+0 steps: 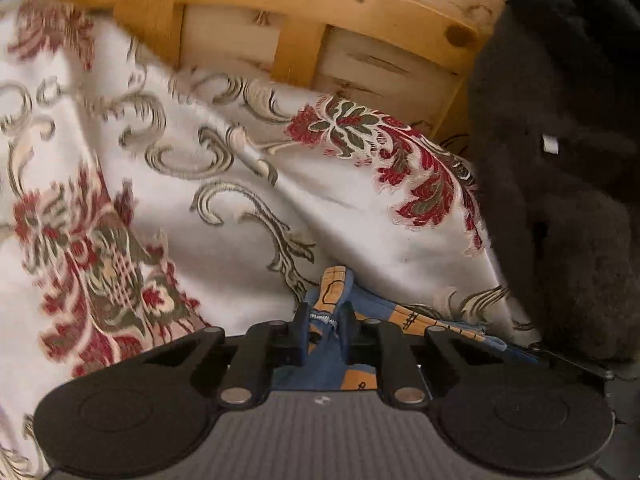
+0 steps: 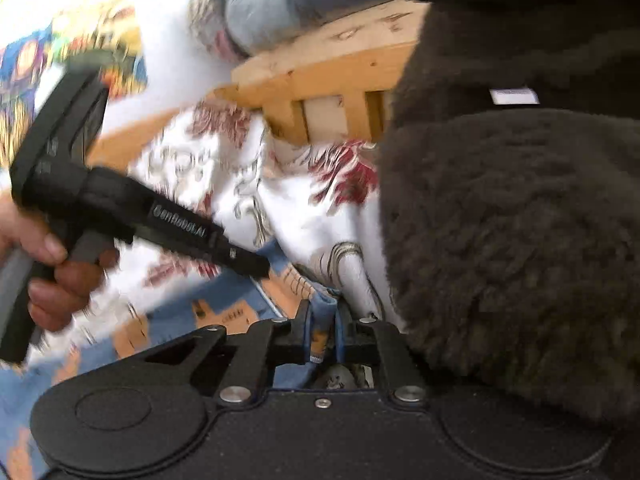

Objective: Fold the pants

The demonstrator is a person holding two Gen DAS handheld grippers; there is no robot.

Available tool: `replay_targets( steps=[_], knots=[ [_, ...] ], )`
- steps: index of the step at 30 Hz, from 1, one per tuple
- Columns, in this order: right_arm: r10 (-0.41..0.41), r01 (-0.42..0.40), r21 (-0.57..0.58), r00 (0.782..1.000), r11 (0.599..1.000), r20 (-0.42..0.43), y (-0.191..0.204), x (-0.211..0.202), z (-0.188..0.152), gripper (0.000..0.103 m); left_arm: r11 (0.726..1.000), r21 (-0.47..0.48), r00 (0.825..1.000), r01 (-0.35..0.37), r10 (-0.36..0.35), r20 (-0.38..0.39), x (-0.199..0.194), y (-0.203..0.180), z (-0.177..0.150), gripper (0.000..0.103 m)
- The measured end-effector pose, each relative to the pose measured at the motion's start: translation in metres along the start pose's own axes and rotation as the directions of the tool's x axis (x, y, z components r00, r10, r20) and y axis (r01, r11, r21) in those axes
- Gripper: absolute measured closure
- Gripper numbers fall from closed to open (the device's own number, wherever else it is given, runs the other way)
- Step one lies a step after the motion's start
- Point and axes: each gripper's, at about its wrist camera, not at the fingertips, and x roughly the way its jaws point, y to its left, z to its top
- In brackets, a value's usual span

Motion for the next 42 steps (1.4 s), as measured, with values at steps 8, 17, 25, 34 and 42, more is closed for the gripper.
replay_targets(
  steps=[8,17,25,34,42],
  knots=[
    [0.003,-0.003,-0.091,1.0,0.996,-0.004,0.011,-0.017,-0.005,0.057,0.99,-0.096,0.975,-0.101,0.118,0.189,-0.037,-0.013,-0.038,0.029],
    [0.353,-0.338,-0.317,0.936,0.886,-0.013,0.07,-0.036,-0.025,0.028,0.892,-0.352,0.924,-0.285,0.353,0.145,-0.172,0.012,-0.184,0.02],
    [0.306,-0.415,-0.391,0.899,0.821,-0.313,0.102,-0.014,-0.06,0.029,0.744,-0.568,0.912,-0.353,0.409,-0.03,-0.262,0.039,-0.337,0.021],
    [0.517,-0.631,-0.47,0.776,0.618,-0.362,0.156,-0.05,-0.046,0.028,0.761,-0.541,0.91,-0.358,0.414,-0.02,-0.304,0.023,-0.361,0.019],
    [0.552,-0.709,-0.67,0.657,0.22,-0.514,0.209,-0.075,-0.085,0.059,0.856,-0.191,0.875,-0.481,0.482,-0.044,-0.289,-0.007,-0.342,0.035]
  ],
)
